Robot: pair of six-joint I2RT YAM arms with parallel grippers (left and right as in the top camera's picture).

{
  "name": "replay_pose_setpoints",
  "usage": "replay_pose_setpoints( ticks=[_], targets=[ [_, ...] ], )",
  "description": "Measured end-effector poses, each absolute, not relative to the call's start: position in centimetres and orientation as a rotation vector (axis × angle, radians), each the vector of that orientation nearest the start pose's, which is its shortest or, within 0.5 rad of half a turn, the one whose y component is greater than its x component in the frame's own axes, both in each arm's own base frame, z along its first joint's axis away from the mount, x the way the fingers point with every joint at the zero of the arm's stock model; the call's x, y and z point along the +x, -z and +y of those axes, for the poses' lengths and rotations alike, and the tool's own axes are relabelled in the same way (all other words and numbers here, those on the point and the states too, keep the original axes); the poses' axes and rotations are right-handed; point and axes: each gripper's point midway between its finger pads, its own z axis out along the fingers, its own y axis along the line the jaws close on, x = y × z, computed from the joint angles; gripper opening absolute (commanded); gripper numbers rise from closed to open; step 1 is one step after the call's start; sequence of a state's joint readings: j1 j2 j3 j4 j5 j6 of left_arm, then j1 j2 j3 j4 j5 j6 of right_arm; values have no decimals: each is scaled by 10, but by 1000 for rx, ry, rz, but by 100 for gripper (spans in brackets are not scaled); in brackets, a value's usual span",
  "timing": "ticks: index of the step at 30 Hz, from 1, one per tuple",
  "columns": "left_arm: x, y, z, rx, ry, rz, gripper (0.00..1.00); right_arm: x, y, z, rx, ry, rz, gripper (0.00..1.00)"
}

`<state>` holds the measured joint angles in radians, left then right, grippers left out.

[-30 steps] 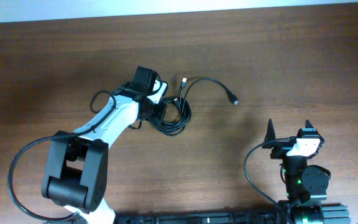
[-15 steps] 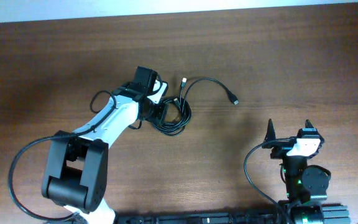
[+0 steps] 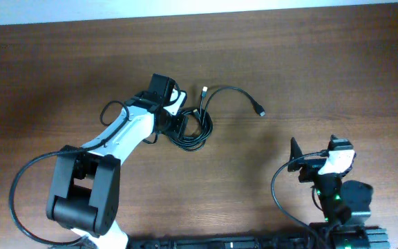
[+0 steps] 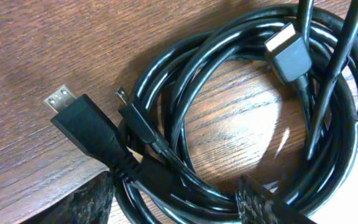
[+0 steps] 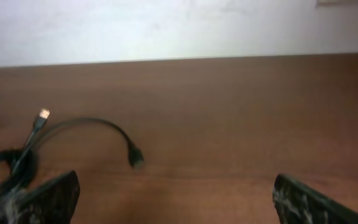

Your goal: Untangle cables

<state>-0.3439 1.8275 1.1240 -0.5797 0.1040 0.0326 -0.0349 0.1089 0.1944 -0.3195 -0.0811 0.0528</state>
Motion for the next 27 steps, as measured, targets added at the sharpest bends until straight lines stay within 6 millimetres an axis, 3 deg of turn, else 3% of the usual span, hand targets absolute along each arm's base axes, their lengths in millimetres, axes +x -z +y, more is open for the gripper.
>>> replay_pose_setpoints(
  ticks=[2,8,12,13,14,16,17,22,27],
  targets=[
    [354,-21,-146,557,211,2811,65,233,-177,6,26,-89,1871,98],
    [354,-21,-146,558,212,2812,66,229,-183,7,45,-107,2160,98],
    [353,-21,-145,553,211,2816,66,244,-197,20,13,-203,2289,98],
    [352,-21,-145,553,211,2820,66,250,-199,24,5,-228,2299,83],
    [352,-21,-145,553,211,2820,66,254,-199,27,-4,-252,2308,54],
    [351,-20,-145,553,211,2824,66,259,-193,30,-9,-281,2334,15],
    [351,-21,-145,553,211,2823,66,261,-189,31,-10,-286,2352,4],
    [351,-21,-145,553,211,2823,66,266,-164,31,32,-311,2457,4],
    [351,-20,-145,553,211,2824,66,257,-135,25,166,-297,2620,4]
  ],
)
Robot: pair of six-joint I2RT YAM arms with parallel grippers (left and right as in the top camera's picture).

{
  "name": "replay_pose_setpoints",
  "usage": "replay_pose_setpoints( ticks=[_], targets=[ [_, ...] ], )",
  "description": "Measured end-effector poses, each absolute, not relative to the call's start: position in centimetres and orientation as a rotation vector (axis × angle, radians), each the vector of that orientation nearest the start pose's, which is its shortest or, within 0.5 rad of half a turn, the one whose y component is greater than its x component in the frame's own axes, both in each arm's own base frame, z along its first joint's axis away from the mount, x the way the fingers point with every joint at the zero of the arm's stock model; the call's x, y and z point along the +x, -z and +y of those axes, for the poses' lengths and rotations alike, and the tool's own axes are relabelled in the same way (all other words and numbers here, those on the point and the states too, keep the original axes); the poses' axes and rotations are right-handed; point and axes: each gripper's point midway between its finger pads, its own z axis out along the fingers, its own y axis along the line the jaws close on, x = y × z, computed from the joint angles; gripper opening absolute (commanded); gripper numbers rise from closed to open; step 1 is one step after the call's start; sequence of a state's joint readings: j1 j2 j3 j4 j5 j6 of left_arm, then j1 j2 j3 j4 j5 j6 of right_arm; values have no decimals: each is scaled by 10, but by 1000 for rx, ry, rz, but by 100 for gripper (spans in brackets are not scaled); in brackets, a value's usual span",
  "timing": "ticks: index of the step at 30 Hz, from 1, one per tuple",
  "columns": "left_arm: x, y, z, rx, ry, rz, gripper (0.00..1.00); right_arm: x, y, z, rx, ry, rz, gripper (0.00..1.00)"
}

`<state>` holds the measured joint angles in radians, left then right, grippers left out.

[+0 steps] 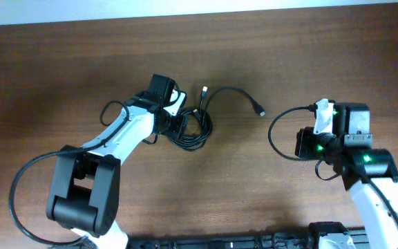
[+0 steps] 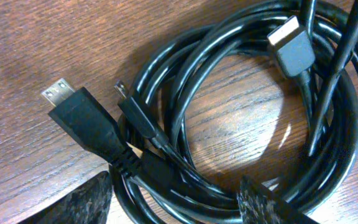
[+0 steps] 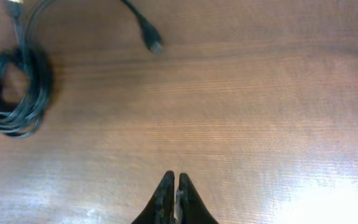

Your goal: Untangle cables

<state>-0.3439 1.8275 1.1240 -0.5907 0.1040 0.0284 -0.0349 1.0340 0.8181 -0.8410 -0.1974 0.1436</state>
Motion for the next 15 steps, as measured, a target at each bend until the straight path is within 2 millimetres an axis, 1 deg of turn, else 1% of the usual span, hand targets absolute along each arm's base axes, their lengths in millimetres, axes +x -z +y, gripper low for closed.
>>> replay_pose_setpoints(
  ticks=[2,4,8,11,15],
  targets=[
    [352,-21,-145,553,211,2823,66,257,-133,21,214,-273,2659,4],
    [351,-21,-145,553,211,2823,66,255,-136,18,248,-256,2684,4],
    [351,-21,-145,553,211,2823,66,253,-146,9,354,-204,2711,4],
    [352,-21,-145,552,211,2823,66,253,-149,7,382,-188,2719,4],
    [351,-20,-145,553,210,2826,66,250,-147,6,399,-181,2737,4]
  ],
)
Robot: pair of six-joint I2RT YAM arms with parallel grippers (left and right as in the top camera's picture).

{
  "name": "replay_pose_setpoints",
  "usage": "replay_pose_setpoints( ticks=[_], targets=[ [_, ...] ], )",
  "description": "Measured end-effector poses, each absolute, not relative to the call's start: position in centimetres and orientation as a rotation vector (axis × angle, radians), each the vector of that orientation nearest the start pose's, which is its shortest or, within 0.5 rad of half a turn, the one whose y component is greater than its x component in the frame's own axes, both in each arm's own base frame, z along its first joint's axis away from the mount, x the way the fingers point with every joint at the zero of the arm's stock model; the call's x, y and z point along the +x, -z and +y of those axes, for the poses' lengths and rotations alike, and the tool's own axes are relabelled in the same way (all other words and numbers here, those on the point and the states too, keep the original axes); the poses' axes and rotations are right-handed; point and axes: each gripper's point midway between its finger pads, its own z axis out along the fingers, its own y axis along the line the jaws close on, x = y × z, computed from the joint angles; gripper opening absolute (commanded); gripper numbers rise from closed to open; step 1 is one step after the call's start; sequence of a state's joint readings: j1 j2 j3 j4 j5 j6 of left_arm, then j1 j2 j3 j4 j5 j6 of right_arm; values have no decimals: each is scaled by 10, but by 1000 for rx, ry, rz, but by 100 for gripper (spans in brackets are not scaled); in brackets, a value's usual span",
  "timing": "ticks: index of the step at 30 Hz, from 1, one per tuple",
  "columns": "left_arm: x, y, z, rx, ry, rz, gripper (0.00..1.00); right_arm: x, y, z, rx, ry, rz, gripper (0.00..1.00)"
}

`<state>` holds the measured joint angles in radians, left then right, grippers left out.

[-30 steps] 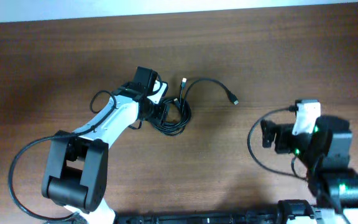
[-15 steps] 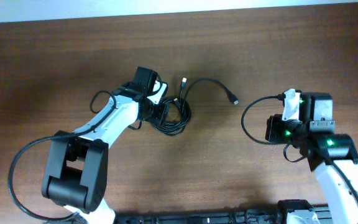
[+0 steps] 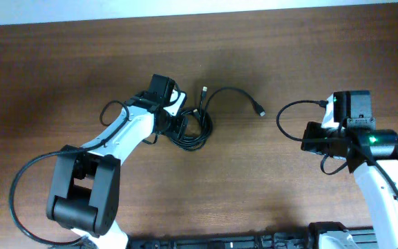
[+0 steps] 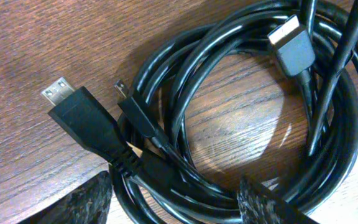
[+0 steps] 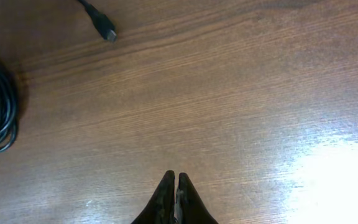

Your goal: Untangle cables

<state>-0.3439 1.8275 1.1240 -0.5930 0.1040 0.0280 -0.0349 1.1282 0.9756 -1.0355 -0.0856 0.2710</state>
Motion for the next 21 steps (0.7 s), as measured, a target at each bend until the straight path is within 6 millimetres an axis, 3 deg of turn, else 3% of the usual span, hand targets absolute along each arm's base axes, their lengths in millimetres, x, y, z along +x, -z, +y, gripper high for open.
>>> replay_pose_setpoints(
  ticks=[9,15,16,18,19,21],
  targets=[
    [347,-19,-144,550,209,2843,72,255,-146,3,414,-160,2723,4],
    [344,-19,-147,558,237,2850,78,266,-152,11,387,-236,2679,46],
    [345,-20,-148,557,241,2847,79,267,-152,12,387,-243,2676,40],
    [347,-20,-149,554,249,2836,78,267,-153,13,392,-256,2673,10],
    [347,-20,-149,554,250,2835,74,267,-153,13,383,-254,2674,4],
    [348,-21,-150,552,250,2833,57,268,-153,14,388,-261,2673,4]
  ],
)
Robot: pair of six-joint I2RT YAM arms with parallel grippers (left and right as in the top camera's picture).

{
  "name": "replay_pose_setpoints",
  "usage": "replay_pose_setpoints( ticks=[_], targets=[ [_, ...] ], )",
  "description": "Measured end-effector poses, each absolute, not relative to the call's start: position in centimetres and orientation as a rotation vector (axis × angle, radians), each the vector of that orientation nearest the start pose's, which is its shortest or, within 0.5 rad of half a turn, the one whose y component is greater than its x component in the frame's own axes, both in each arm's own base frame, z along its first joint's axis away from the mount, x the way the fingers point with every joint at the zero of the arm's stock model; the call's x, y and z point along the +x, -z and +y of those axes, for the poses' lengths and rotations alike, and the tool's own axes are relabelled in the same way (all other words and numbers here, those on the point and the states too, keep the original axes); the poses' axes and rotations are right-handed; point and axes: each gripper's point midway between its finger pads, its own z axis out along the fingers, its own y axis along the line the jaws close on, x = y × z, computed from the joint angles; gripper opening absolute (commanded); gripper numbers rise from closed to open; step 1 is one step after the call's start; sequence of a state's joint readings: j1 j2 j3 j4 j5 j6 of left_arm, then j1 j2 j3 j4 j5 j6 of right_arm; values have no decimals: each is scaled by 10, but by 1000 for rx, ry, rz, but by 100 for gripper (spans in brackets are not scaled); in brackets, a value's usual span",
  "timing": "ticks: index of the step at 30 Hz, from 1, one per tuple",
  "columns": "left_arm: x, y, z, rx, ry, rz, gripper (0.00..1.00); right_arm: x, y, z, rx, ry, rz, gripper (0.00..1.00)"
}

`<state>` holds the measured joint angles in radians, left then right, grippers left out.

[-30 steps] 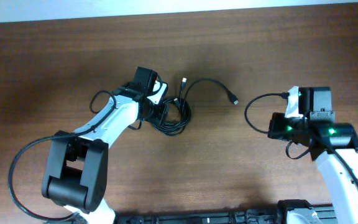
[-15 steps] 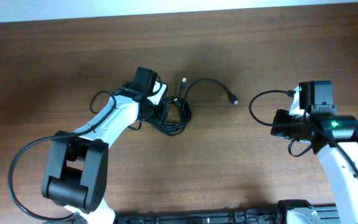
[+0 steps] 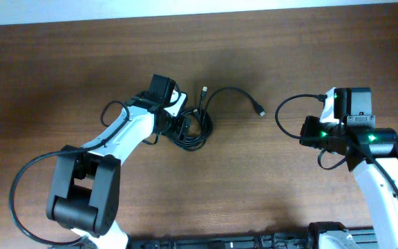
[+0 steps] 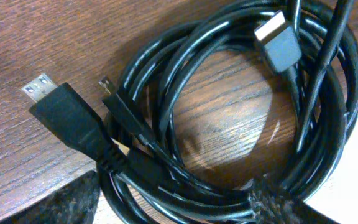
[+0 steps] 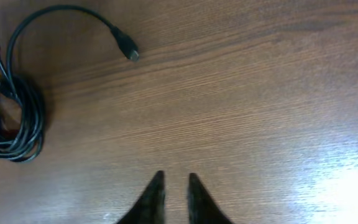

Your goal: Untangle cables

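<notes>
A bundle of black cables [image 3: 193, 130] lies coiled at the table's middle. A thin cable arcs out of it to a small plug [image 3: 260, 113], and a USB plug [image 3: 204, 90] sticks out at the top. My left gripper [image 3: 179, 125] is at the coil's left side. In the left wrist view it [image 4: 174, 208] is open, its fingers [image 4: 61, 202] straddling the coil's lower strands [image 4: 166, 186]. A flat HDMI plug [image 4: 61, 115] and another plug [image 4: 277, 45] lie in the coil. My right gripper [image 5: 174, 182] hovers over bare wood, right of the small plug [image 5: 129, 50], fingers slightly parted and empty.
The brown wooden table [image 3: 61, 62] runs to a pale wall edge at the back. The right arm's own black cable [image 3: 285, 114] loops beside its wrist. The coil [image 5: 14, 124] shows at the left edge of the right wrist view.
My right gripper went from shut to slightly open and shifted a little toward the cables. The left gripper shifted slightly over the coil and remains open.
First my right arm sat low at the front right with fingers wide apart. Then it stood over the table right of the loose plug, shut, and after that a little further right. Now it is slightly open. My left gripper stayed open at the coil throughout.
</notes>
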<state>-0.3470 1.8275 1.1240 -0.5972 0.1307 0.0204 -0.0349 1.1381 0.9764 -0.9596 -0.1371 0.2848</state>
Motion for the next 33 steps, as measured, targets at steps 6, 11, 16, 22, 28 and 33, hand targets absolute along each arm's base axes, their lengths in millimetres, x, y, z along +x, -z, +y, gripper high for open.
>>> replay_pose_setpoints(
  ticks=[6,11,16,22,28,33],
  targets=[
    [351,-22,-151,542,257,2820,2,272,-155,15,381,-267,2655,4],
    [355,-27,-156,531,291,2808,0,288,-164,21,336,-286,2583,11],
    [370,-51,-170,527,365,2761,0,316,-175,60,167,-388,2498,18],
    [377,-77,-179,529,424,2698,100,327,-150,116,2,-502,2552,27],
    [358,-71,-181,563,424,2769,84,324,-129,123,4,-506,2631,29],
    [346,-72,-206,804,415,2697,75,322,-126,114,74,-496,2652,29]
  ],
)
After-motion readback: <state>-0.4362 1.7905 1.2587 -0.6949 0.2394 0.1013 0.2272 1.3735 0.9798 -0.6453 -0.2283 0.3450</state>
